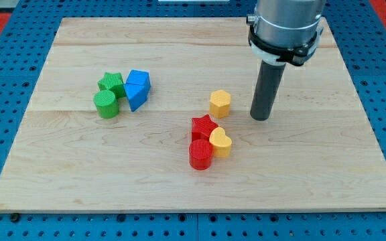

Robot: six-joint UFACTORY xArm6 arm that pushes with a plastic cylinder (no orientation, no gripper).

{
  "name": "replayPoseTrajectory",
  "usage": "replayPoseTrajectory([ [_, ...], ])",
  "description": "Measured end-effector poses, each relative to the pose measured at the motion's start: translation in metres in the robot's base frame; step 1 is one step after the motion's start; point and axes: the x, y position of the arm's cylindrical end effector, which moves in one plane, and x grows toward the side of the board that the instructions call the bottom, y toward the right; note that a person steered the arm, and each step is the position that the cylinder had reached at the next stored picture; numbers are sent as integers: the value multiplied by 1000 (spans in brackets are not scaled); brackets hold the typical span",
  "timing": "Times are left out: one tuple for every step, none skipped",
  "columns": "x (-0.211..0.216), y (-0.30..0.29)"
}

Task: Place the yellow heart on top of yellow hexagon

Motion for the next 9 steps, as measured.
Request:
replayPoseTrajectory([
  [-16, -22],
  [-20, -37],
  [-26, -63],
  [-22, -67],
  [-1, -31],
  [33, -2],
  [77, 1],
  [108, -19],
  [110, -55],
])
